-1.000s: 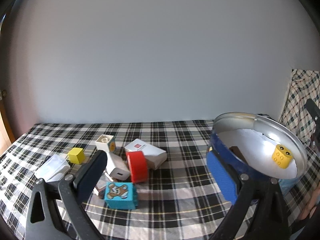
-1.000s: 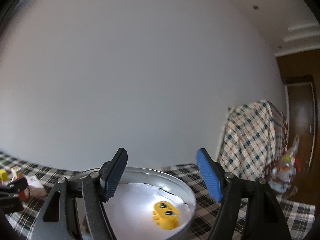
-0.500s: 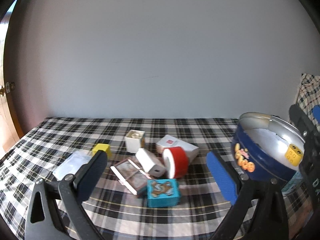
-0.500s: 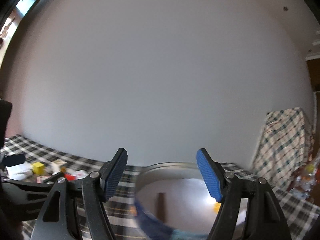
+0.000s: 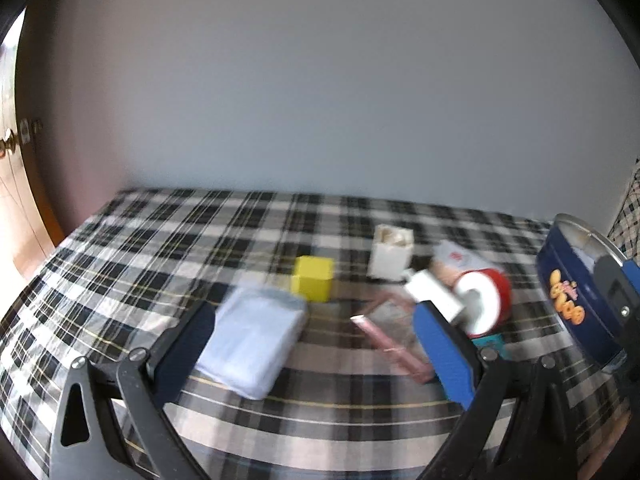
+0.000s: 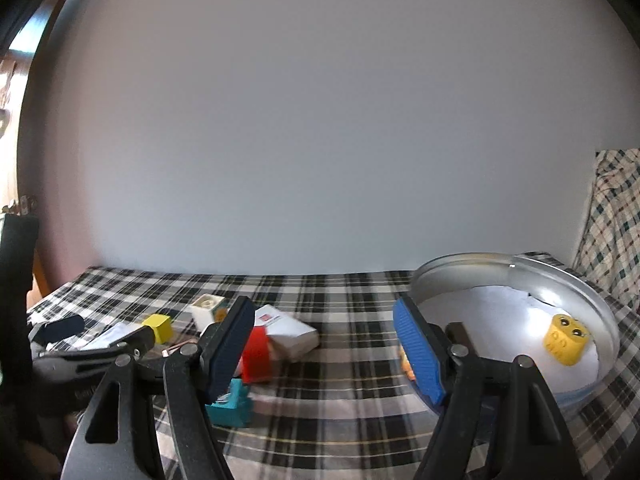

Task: Organize rigid objects
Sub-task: 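Grasp the clear plastic tray with the left tool while the right tool grasps the teal bear block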

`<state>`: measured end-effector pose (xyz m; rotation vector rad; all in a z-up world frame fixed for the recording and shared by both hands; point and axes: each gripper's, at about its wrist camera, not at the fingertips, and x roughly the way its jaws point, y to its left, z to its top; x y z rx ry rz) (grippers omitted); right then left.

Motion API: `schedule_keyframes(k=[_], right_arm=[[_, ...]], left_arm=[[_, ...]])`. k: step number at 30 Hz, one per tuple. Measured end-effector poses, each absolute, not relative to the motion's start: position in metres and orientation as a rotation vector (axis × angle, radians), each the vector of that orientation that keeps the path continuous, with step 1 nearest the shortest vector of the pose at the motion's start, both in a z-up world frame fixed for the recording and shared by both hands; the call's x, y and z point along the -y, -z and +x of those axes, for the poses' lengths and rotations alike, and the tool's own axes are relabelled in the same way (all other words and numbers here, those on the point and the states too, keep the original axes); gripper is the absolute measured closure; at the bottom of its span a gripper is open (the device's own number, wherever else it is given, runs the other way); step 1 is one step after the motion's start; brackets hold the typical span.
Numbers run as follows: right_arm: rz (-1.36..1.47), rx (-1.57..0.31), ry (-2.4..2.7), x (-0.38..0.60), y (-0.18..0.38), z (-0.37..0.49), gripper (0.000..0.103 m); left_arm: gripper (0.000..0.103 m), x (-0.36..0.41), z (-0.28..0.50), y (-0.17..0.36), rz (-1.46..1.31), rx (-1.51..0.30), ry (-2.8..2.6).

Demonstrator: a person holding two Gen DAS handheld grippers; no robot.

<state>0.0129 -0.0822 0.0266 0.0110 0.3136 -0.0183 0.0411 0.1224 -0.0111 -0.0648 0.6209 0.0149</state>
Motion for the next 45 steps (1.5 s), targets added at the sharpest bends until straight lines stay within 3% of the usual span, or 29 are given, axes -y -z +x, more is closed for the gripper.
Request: schedule_keyframes(k=[15,18,21,23,39,45], right_arm=[[0.029,-0.505,-0.158,0.063,-0.010,0.021,0.029],[0.034,-0.530,-0.175,0.061,-0.007,0.021,0.029],[0.070,-0.574,-0.184,0.066,-0.002,0.028,0.029],[0.103,-0.603,-0.190,0.071,0.001,0.032,0.029],[0.068,-0.841,-0.268,0.032,0.033,0.067,0.029],[0.036,-0.884,-0.251,0.022,0.041,0.077,0.036]], left_arm=[[0.003,-0.167,0.070,0.044,-0.069,-0.857,0.055],[0.021,-0.165,0.078,0.052,-0.058,-0.913,0.045],[0.029,-0.163,0.078,0.053,-0.030,-0.911,0.024],[0.049,-0.161,0.077,0.052,-0.019,-0.900,0.034],[0.050,-0.166,0.051,0.032,-0.096,-0.763,0.011],[0.050,-0.169,0.053,0.032,-0.104,-0.768,0.017]])
